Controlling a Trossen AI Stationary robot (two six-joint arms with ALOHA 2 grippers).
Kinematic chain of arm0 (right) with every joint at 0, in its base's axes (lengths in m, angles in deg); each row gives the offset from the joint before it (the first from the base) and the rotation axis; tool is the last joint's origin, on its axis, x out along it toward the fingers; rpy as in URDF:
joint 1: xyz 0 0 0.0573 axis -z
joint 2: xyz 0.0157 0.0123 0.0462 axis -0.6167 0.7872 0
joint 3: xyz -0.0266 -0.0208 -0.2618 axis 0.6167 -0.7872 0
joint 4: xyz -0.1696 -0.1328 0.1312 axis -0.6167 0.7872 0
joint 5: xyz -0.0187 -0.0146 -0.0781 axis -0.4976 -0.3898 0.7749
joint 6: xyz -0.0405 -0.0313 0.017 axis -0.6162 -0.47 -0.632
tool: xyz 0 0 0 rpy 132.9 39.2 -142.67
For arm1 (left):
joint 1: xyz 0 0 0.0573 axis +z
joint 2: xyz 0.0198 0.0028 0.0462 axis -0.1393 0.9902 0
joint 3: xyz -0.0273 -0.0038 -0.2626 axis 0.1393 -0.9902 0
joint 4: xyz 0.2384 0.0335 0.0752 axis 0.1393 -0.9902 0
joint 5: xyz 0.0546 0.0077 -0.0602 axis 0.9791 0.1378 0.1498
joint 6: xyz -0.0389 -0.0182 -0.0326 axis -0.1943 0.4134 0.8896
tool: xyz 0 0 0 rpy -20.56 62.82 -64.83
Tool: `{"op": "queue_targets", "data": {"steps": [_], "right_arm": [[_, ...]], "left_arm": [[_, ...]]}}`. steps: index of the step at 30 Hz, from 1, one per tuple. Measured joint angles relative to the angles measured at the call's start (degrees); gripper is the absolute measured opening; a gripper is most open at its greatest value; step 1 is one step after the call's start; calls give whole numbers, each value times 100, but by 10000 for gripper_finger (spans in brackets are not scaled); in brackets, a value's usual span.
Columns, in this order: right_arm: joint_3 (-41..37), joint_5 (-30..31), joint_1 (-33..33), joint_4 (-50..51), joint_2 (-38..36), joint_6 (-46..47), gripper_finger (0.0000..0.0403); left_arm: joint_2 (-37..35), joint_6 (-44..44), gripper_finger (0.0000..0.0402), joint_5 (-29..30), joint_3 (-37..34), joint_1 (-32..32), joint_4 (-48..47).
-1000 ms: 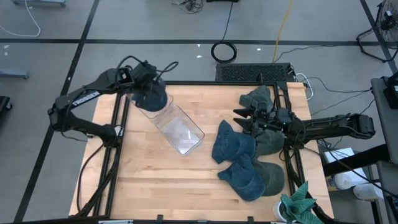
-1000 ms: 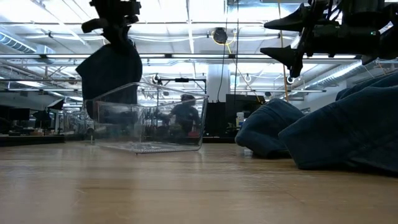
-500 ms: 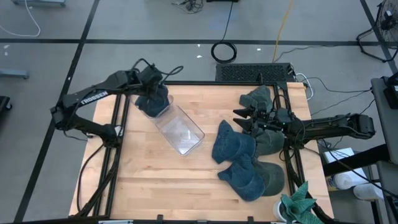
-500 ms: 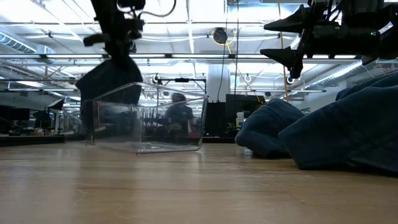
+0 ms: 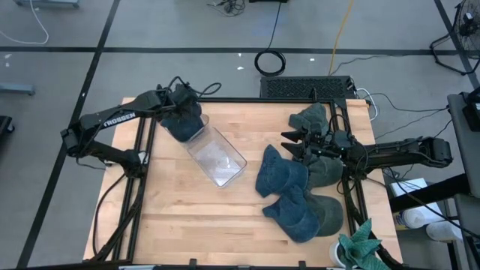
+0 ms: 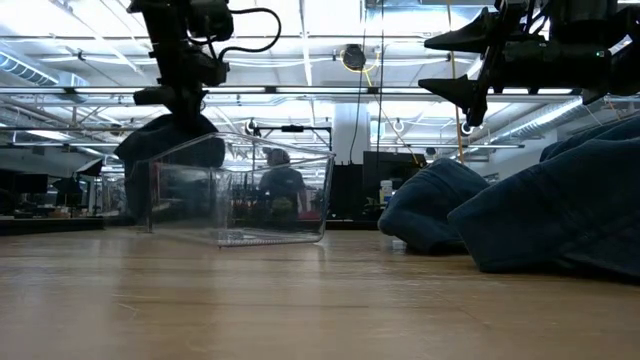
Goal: Pick & Place hat
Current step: Put the top blue cap into the top transparent bin
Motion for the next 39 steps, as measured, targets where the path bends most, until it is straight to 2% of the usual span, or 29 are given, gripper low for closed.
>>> {"op": "queue_targets", "data": {"steps": [6, 14, 21, 27, 29, 30, 31, 33, 35, 39], "right_arm": [[0, 2, 0, 2, 0, 0, 279], [0, 0, 0, 2, 0, 0, 279], [0, 0, 0, 2, 0, 0, 279], [0, -11, 0, 4, 0, 0, 279], [0, -11, 0, 4, 0, 0, 279], [0, -11, 0, 4, 0, 0, 279], [0, -11, 0, 4, 0, 0, 279], [0, -13, 0, 4, 0, 2, 279], [0, -13, 0, 4, 0, 15, 279], [0, -13, 0, 9, 0, 15, 279]], "left_arm": [[0, 478, 44, 311, 0, 141, 13], [-2, 784, 163, 1845, -2, 141, 317], [-2, 836, 261, 1794, -2, 139, 320], [-4, 837, 303, 2588, -2, 139, 370], [-4, 1065, 308, 2882, -2, 141, 398], [-4, 1287, 309, 2838, -2, 142, 450], [-4, 1561, 308, 2595, -2, 157, 501], [-8, 1975, 297, 1682, -2, 217, 434], [5, 2201, 273, 1011, -6, 309, 334], [202, 2205, 185, 1006, -163, 503, 326]]}}
